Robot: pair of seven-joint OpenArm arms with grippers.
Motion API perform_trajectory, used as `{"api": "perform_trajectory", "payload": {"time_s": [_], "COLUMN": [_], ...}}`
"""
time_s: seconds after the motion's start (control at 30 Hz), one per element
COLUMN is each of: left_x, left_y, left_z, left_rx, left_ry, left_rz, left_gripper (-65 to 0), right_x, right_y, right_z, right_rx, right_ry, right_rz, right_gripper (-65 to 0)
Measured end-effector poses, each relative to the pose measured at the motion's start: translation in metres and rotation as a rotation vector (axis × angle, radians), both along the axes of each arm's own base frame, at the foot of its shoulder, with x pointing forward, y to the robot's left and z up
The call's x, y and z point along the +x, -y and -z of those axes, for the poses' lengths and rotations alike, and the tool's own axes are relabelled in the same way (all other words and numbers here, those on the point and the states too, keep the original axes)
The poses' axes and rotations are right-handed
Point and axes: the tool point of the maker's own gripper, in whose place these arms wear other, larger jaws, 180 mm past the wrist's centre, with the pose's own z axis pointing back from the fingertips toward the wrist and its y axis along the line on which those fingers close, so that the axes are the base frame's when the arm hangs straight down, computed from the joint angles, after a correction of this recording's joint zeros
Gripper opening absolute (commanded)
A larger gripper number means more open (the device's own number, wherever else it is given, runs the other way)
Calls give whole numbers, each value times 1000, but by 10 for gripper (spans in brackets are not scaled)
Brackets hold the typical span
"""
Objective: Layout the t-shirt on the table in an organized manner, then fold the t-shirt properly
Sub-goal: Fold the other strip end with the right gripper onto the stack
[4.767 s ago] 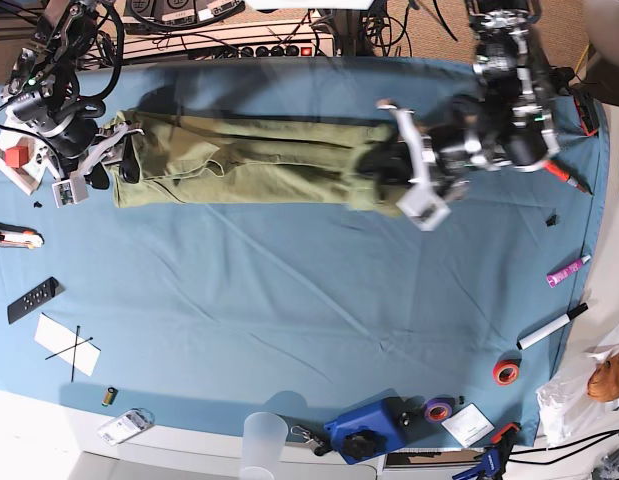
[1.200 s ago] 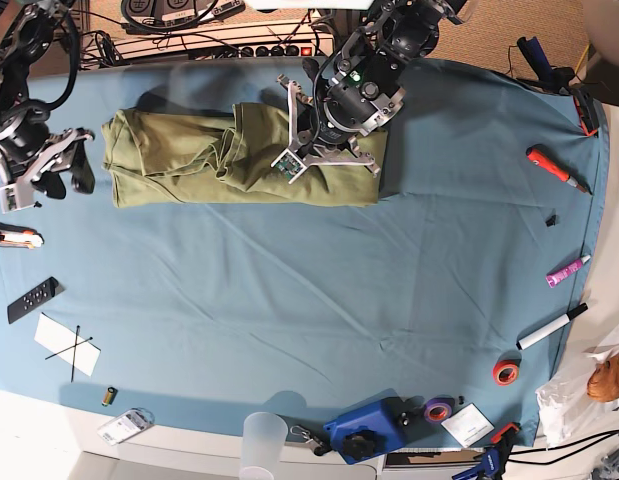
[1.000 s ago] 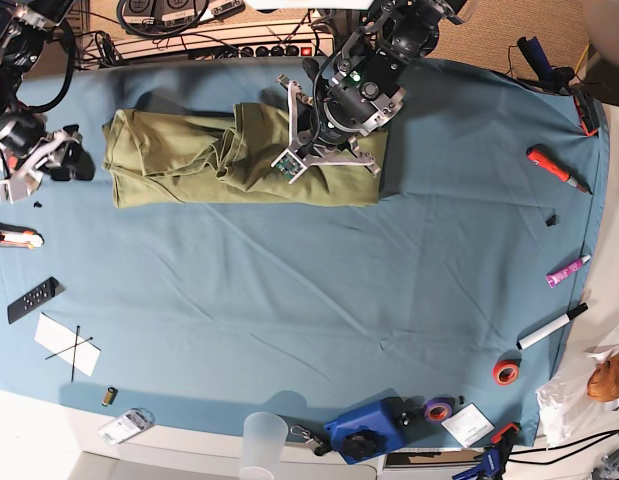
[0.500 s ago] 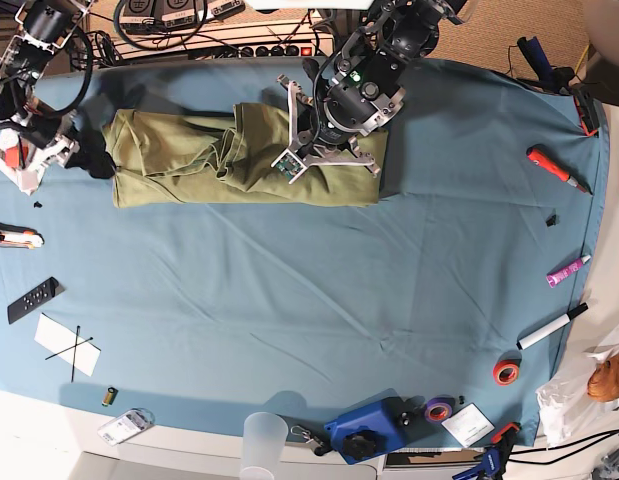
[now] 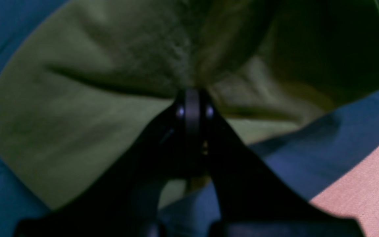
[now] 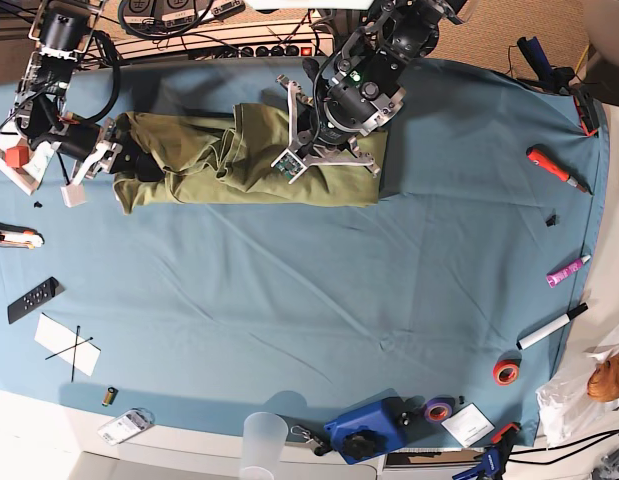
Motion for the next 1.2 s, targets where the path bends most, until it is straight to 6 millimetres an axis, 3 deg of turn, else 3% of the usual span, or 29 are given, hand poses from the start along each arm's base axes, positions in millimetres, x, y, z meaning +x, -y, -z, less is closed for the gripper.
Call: {"api": "perform_trajectory", "payload": {"time_s": [0.13,0.27,0.37,0.53,0.7,0.8,0.97,1.1,1.2], "left_x": [0,-6,-19,-25,-21,-21,-23,-6,8], "left_y": [1,9,31,70,85,81,68,46,22], "left_z": [0,-2,-8,-33,-55,-68,-88,-96,-90], "left_rx": [-5,-60,-129,-270,-333,-326,-290,-224,-99], "left_ry": [-1,-38,-81,-107,-83,-79,-60,21,79], "left_rz": [1,8,86,123,127,128,132,21,-58], "left_gripper": [-650,-650,-650,-650,-650,-650,-650,-650,-650], "right_x": [-2,-4,0,28,35,30,35,36,33], "right_y": [9,27,55,108,129,131,121,94,69], "right_z": [3,-1,-6,-36,-53,-58,-94,-115,-116], "right_rx": [-49,-79,-176,-352,-442,-502,-633,-687,-674], "right_ry": [-11,-16,-18,32,43,24,141,229,271], "right_rz": [3,57,105,174,173,137,77,43,20], "right_gripper": [-650,-650,-650,-650,-650,-650,-650,-650,-650]}}
